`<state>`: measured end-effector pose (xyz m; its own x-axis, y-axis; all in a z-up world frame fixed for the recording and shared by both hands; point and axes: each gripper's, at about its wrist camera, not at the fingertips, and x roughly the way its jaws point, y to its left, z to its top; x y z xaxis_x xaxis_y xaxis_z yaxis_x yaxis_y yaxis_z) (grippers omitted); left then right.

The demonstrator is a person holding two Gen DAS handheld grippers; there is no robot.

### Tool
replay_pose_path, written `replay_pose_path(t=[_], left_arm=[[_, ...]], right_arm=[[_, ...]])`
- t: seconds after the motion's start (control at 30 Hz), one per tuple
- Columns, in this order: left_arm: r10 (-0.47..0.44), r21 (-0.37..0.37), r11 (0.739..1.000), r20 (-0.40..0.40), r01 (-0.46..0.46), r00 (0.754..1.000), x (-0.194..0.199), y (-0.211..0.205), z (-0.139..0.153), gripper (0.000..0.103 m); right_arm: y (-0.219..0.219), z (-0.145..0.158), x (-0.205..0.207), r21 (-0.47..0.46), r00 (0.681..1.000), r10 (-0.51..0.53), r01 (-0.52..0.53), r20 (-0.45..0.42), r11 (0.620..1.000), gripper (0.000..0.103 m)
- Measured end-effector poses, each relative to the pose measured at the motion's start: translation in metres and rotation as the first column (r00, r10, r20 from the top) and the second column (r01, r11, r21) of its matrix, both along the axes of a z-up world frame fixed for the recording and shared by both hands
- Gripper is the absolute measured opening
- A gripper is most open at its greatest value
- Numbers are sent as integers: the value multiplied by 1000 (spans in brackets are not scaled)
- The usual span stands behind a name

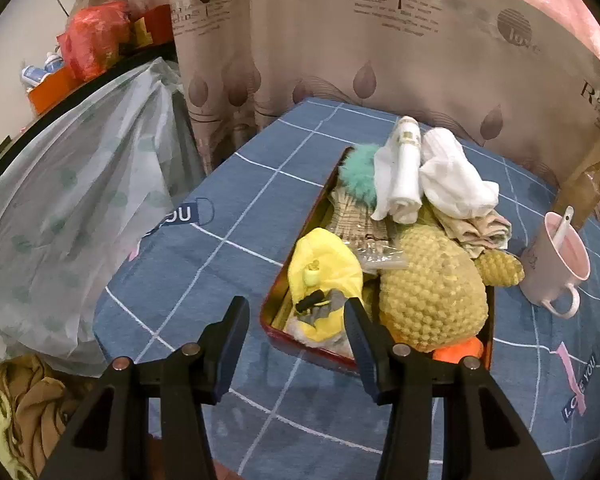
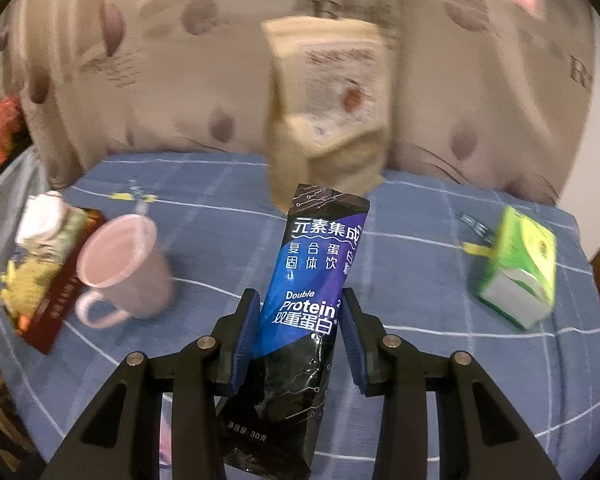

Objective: Organize soft objects
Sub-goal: 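Carry the protein packet with the right gripper into the tin and release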

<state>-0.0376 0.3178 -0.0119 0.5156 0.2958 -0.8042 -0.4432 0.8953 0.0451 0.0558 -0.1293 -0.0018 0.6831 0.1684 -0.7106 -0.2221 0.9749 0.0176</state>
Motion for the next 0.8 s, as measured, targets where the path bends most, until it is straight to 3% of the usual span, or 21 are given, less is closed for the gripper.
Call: replay_pose_path(t=[0.23,0.43,0.8], left_arm=[[14,10,1000,12,-14,1000,-4,3,4,50],[35,9,999,15,-35,999,-7,10,5,50],[91,1,996,2,-91,996,-13,27,7,50]], right_arm=[[62,21,-6,10,992,127,-127,26,992,37],[123,34,-14,29,966,254,-256,42,966,37],[250,37,-39,37,863,504,-505,39,862,37]])
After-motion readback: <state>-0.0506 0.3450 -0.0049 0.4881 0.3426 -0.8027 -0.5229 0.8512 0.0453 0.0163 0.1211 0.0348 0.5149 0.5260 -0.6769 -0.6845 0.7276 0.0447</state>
